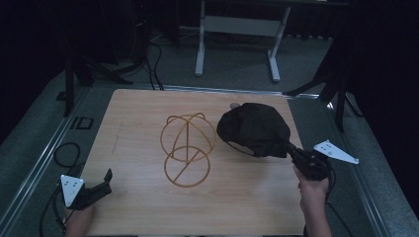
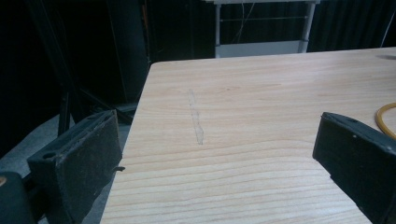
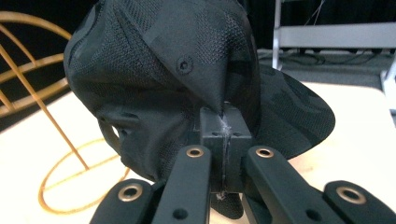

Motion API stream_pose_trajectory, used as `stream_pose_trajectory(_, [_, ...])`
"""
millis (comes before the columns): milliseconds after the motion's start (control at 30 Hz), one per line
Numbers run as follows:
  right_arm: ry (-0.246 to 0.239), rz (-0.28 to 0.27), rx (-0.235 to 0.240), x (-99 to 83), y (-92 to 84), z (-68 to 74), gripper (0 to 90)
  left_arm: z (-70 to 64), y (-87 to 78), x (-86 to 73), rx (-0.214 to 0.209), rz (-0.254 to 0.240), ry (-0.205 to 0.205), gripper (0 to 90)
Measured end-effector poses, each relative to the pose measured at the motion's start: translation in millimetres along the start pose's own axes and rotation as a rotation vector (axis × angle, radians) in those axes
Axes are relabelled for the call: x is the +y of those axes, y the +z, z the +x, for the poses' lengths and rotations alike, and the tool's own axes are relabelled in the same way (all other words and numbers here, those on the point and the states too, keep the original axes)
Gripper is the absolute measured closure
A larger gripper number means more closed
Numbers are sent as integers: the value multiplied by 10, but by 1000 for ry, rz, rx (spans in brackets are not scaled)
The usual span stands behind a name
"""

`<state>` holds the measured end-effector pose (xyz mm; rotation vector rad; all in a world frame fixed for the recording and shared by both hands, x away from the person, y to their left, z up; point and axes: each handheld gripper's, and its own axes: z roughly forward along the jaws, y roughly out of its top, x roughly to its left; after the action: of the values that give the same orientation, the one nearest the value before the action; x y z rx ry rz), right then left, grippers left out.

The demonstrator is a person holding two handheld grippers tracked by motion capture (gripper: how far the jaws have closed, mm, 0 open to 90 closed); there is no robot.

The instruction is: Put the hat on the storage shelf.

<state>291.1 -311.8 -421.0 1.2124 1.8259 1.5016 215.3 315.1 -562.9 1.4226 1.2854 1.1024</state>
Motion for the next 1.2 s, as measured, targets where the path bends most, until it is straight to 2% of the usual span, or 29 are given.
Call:
stream_pose_trajectory(167, [-38,-31,-36,237,-56,84,900,-2,-1,-1,-2,-5,-1,17])
stream_pose_trajectory(400, [-51,-72,-32,560,-52,194,900,-5,1,-1,-7,-3,4,16])
stream_pose_trajectory(500, [-53,-102,-17,691,-63,263,900,-4,3,-1,-8,-3,2,16])
stream_pose_trajectory(600, [-49,-129,20,804,-69,347,900,-3,2,-1,-8,-5,1,16])
stream_pose_trajectory(733, [-65,-138,42,882,-49,455,900,-1,1,-1,-9,-3,3,16])
stream_pose_trajectory(767, [-70,-140,66,925,-15,555,900,1,0,-1,-8,-2,5,16])
stream_pose_trajectory(833, [-68,-140,73,933,-5,579,900,0,2,-1,-8,-2,4,16])
stream_pose_trajectory(867, [-68,-147,92,950,27,647,900,0,2,0,-8,-2,4,16])
stream_pose_trajectory(900, [-68,-147,92,950,27,647,900,0,2,0,-8,-2,4,16])
stream_pose_trajectory(1200, [-108,-148,158,975,183,994,900,1,0,-1,-9,-3,6,16])
